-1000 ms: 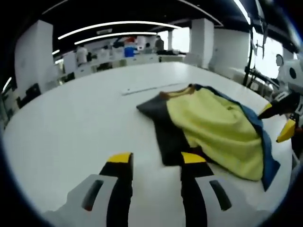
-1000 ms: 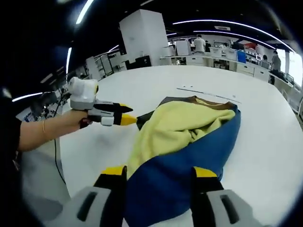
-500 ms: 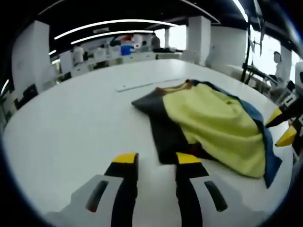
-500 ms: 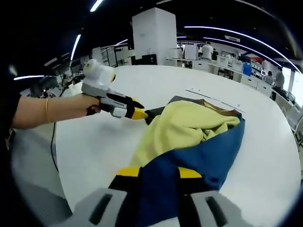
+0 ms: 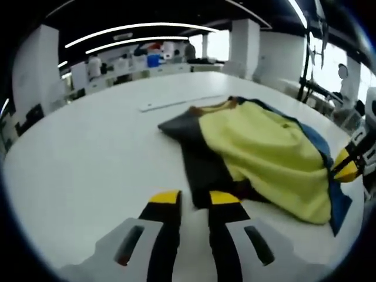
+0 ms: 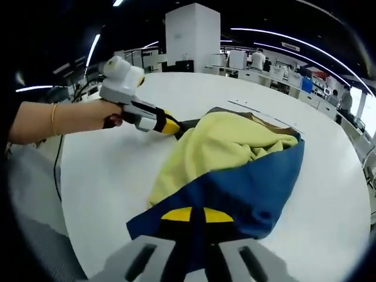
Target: Fold the garment on the visible template until the final outline fits inside the template.
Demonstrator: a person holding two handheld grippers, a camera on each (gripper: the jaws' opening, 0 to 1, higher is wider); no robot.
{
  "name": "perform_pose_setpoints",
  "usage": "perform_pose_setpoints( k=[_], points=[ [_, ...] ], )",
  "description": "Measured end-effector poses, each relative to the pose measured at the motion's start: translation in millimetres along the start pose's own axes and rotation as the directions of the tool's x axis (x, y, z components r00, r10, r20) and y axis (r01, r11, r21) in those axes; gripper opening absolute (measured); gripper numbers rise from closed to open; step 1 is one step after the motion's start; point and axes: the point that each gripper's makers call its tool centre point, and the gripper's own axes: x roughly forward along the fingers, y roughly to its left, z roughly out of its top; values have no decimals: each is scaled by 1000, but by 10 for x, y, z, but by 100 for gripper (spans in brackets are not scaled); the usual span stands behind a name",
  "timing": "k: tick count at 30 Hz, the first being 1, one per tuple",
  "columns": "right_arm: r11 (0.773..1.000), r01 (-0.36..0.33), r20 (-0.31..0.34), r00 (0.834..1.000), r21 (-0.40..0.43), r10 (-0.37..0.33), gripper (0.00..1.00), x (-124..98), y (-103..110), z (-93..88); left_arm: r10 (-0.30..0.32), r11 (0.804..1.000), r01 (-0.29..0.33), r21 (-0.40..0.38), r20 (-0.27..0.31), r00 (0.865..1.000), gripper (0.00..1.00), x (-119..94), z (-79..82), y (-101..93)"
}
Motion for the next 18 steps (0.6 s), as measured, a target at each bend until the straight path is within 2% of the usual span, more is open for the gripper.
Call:
perform_pose_setpoints(
  k=[6,10,13,15,18],
  points=[
    [1000,-6,0,1000,3,6,0,-21,5,-6,-11,1000,11,-9,7,1000,5,22,13,-23],
    [1000,-3,27,1000,20,2,0,-113,-7,65,0,1000,0,13,4,1000,0,35,20,-1],
    [999,22,49,999,25,-24,0,-204,-74,130,0,1000,0,16,-2,1000,0,28,20,-5],
    [998,56,90,994,15,-57,0,-294,-161,229,6,1000,-6,17,5,1000,0,-3,35,-2],
    [995,98,95,991,-9,-97,0,-410,-291,286,22,999,-23,26,29,999,0,-65,85,28]
  ],
)
